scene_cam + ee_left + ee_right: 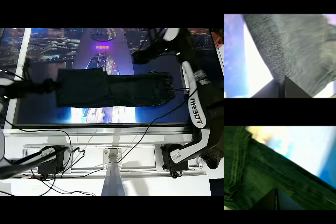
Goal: Fold the clothes and pants, and hang the long-sleeved shirts on hangers.
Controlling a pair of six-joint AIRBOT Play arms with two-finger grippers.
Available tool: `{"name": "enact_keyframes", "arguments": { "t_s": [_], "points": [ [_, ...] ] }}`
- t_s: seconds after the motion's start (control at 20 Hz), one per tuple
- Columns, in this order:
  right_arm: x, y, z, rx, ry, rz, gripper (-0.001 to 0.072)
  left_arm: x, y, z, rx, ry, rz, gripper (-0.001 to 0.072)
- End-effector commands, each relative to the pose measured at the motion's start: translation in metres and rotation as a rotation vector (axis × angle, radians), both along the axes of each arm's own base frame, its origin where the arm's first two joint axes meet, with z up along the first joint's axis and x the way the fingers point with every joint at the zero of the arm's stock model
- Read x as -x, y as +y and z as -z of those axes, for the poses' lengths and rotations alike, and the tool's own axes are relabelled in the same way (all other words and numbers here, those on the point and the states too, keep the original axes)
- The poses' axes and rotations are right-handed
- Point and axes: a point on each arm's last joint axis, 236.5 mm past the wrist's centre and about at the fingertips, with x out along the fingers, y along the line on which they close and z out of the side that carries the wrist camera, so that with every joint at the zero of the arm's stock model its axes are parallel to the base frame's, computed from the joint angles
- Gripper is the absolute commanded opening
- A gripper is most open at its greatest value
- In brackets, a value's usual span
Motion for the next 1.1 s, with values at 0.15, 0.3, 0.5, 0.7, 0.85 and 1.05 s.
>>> {"name": "enact_keyframes", "arguments": {
  "t_s": [0.15,0.3,0.5,0.7,0.85,1.05],
  "points": [
    [0.063,0.206,0.049,-0.256,0.011,0.009,0.0021,0.013,0.001,-0.15,-0.159,-0.296,-0.003,0.0022],
    [0.132,0.298,0.062,-0.344,0.005,-0.06,0.0021,0.02,-0.003,-0.172,-0.167,-0.362,-0.014,0.0022],
    [0.164,0.344,0.051,-0.379,-0.092,-0.144,0.0021,0.016,-0.011,-0.175,-0.111,-0.367,-0.01,0.0022],
    [0.115,0.291,0.045,-0.178,-0.197,-0.242,0.0021,0.009,-0.033,-0.163,-0.052,-0.332,0.043,0.0022],
    [0.051,0.195,0.034,-0.019,-0.167,-0.171,0.0021,0.009,-0.092,-0.15,0.04,-0.287,0.186,0.0022],
    [-0.019,0.057,-0.006,0.028,-0.131,0.054,0.0021,0.024,-0.218,-0.129,0.179,-0.237,0.411,0.0022]
  ]
}}
